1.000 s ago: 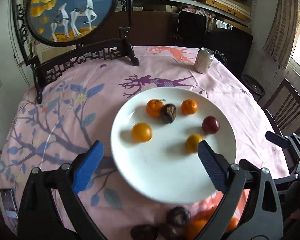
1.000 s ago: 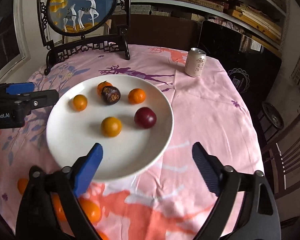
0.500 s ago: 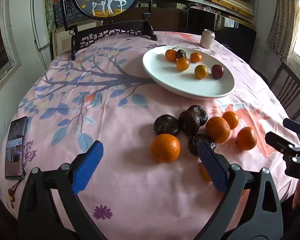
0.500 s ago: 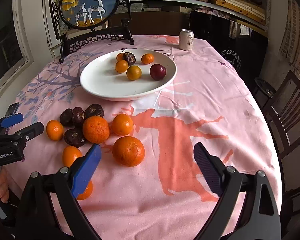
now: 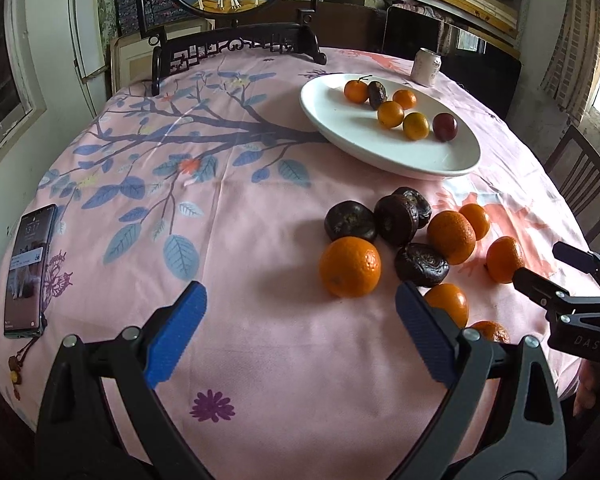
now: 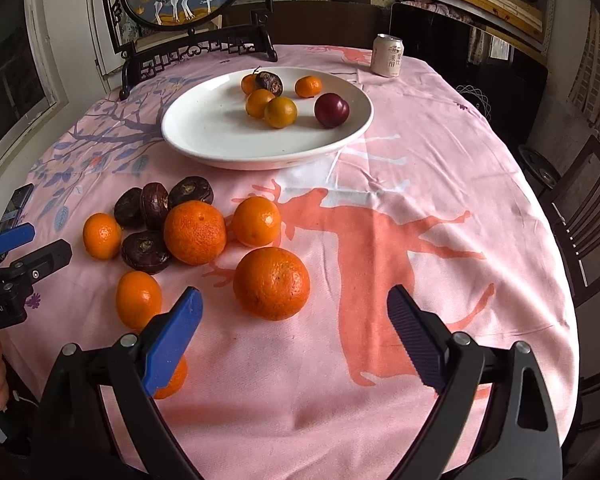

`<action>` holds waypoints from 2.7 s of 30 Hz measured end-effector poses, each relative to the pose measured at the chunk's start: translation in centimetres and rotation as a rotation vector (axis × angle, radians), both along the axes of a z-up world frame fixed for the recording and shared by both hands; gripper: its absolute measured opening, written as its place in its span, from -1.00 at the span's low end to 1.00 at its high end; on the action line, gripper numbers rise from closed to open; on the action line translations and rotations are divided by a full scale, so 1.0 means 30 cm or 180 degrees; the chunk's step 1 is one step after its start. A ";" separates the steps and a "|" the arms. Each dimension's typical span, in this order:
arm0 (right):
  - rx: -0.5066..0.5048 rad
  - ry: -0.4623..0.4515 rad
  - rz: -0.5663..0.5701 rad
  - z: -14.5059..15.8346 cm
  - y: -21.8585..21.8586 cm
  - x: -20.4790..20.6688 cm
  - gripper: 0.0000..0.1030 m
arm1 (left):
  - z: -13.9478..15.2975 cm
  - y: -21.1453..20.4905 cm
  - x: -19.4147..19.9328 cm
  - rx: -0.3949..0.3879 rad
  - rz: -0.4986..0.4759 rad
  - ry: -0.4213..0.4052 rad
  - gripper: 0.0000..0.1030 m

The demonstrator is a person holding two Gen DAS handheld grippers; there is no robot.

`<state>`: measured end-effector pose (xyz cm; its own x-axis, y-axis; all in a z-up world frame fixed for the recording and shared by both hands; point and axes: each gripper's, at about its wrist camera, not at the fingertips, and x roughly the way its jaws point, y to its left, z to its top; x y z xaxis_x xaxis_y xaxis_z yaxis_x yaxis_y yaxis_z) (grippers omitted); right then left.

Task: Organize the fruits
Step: 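Grasp a large orange with the right gripper while the left gripper grasps another orange, then carry both held oranges over the white plate, then lower the oranges onto the plate and open both grippers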

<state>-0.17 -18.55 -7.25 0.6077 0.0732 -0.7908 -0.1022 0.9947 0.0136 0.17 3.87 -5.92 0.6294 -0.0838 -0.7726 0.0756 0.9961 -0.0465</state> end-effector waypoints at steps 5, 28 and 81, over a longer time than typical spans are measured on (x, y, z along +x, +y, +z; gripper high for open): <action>0.0004 0.0094 -0.0021 -0.050 0.006 0.042 0.46 | -0.015 -0.010 0.013 0.0023 -0.0006 0.0039 0.89; 0.0185 0.0151 0.0144 -0.041 0.023 0.034 -0.14 | -0.059 -0.091 0.064 0.0171 -0.0104 0.0071 0.72; -0.0089 -0.0071 0.0357 0.073 0.007 0.799 0.29 | 0.067 -0.262 0.944 0.0019 -0.0168 0.0347 0.58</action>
<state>23.81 -18.35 -5.07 0.6144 0.1198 -0.7798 -0.2129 0.9769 -0.0177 28.48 -3.99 -3.92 0.5364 -0.1098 -0.8368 0.1229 0.9911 -0.0513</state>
